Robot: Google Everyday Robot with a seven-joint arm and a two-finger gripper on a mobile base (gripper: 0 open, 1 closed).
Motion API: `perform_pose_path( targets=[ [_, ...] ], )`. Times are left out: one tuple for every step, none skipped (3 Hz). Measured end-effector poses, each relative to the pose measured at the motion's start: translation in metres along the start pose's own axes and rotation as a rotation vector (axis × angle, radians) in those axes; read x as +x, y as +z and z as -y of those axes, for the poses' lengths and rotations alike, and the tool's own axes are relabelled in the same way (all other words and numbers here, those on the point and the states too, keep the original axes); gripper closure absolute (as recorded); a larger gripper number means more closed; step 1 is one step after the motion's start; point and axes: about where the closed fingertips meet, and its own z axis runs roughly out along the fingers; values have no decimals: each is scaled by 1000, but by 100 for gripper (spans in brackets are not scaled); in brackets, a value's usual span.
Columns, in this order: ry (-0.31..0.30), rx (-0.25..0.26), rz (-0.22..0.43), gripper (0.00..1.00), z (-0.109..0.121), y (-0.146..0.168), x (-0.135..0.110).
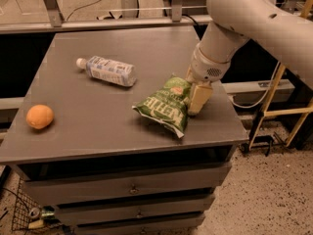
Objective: Pick green jalapeno chip bag
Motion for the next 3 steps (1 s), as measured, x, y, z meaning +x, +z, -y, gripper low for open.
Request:
perform_pose_path(
  targets=[
    [35,101,-18,80,14,-41,24],
    [48,178,-29,100,25,-73,36],
    [39,247,-8,100,30,-103,38]
  ],
)
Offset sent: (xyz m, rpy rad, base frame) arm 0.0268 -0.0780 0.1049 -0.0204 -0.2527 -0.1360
